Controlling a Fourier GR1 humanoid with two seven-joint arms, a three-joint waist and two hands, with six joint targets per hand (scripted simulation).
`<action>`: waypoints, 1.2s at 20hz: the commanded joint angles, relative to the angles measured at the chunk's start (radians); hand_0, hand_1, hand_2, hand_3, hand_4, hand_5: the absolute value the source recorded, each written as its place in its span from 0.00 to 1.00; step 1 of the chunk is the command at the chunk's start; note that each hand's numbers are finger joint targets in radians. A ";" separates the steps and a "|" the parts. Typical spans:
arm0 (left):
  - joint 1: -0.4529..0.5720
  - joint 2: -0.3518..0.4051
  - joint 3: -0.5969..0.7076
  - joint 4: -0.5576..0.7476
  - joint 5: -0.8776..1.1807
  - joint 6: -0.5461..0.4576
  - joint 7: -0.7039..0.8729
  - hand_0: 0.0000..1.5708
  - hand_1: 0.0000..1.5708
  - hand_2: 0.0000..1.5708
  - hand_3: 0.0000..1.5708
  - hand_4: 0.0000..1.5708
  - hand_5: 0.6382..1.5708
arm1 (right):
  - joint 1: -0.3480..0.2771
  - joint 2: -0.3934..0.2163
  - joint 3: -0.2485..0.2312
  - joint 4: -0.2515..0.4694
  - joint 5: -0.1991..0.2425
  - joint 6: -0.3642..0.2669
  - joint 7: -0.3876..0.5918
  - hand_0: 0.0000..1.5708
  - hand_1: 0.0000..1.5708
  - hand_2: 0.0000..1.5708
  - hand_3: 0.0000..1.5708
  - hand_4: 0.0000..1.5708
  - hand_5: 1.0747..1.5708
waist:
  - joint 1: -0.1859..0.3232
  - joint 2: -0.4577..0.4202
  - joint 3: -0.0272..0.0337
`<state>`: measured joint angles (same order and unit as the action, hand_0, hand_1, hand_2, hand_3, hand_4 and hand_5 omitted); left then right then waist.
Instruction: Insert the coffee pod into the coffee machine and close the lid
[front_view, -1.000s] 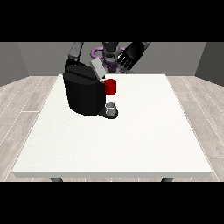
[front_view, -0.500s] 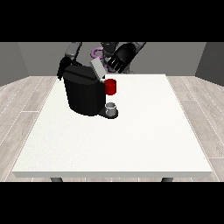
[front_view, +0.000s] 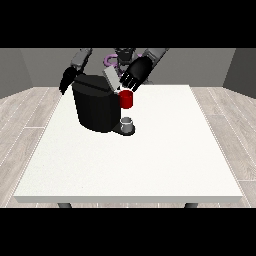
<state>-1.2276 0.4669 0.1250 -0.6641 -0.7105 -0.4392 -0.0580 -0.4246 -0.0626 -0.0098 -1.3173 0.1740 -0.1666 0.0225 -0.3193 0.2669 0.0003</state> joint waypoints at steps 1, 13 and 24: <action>-0.025 -0.050 -0.015 -0.015 -0.009 0.026 0.014 0.79 0.79 0.82 0.79 0.28 1.00 | -0.052 -0.001 -0.039 0.047 0.000 -0.034 -0.031 0.00 0.00 0.00 0.00 0.07 1.00 | 0.037 0.052 0.0003; -0.035 -0.030 -0.004 0.023 -0.022 0.039 -0.020 0.74 0.74 0.78 0.76 0.27 1.00 | -0.045 -0.027 -0.051 0.030 -0.013 -0.009 -0.017 0.00 0.00 0.00 0.00 0.00 1.00 | 0.005 0.053 0.0000; -0.068 -0.050 -0.013 0.016 -0.039 0.040 0.001 0.76 0.76 0.78 0.74 0.23 1.00 | -0.038 -0.035 -0.086 0.085 -0.040 0.000 -0.044 0.00 0.00 0.00 0.00 0.00 1.00 | 0.023 0.037 0.0004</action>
<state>-1.2701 0.4369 0.1103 -0.6396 -0.7504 -0.4010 -0.0808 -0.4582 -0.0887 -0.0674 -1.2632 0.1536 -0.1711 0.0037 -0.2991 0.3023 -0.0005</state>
